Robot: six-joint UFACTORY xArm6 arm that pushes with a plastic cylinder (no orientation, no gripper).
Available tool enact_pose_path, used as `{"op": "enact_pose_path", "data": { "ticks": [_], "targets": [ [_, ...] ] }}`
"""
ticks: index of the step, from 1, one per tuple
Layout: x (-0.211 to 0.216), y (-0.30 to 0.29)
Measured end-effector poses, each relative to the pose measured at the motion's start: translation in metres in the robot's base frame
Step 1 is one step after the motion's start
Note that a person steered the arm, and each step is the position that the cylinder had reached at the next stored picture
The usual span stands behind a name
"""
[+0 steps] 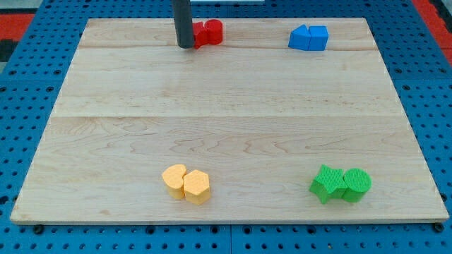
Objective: Separate the blue triangle and the blue cube
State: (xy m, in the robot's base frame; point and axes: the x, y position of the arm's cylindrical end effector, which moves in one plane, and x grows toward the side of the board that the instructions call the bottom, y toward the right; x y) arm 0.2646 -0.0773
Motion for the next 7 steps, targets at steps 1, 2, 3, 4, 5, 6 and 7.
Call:
{"op": "enact_pose_path", "data": {
  "ticks": [1, 2, 3, 4, 5, 6, 7],
  "targets": [
    [0.021, 0.022],
    [0.045, 0.115],
    [0.044, 0.186],
    [0.033, 0.242],
    [0.018, 0.258],
    [0.002, 0.252],
    [0.000, 0.234]
  ]
}}
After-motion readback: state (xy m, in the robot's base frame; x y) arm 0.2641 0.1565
